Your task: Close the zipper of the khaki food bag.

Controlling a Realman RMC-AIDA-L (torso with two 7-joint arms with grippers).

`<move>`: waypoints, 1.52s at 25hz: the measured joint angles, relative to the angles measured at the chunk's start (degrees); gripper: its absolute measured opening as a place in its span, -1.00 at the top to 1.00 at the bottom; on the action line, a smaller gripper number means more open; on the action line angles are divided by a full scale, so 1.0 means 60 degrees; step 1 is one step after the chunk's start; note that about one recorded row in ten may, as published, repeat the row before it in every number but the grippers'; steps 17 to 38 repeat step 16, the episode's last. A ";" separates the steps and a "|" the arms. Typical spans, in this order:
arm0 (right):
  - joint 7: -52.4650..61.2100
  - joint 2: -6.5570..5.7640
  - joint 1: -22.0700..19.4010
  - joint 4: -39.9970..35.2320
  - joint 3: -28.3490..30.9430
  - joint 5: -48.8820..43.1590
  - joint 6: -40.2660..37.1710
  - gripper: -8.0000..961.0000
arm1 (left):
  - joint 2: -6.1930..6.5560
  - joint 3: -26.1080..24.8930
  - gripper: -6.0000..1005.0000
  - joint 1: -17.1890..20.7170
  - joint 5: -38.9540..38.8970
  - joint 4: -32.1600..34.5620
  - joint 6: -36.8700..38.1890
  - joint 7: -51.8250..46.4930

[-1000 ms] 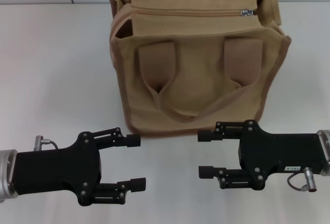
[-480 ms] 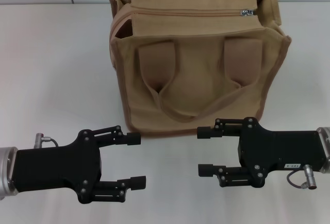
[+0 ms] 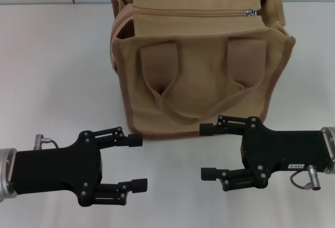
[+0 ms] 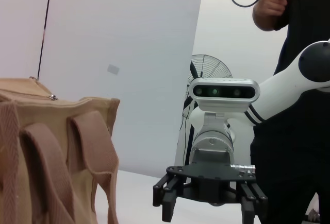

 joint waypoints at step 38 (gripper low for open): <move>-0.0009 0.0000 -0.0004 0.0040 -0.0054 0.0018 0.0069 -0.69 | 0.0000 0.0000 -0.60 0.0002 0.0021 0.0019 0.0012 -0.0029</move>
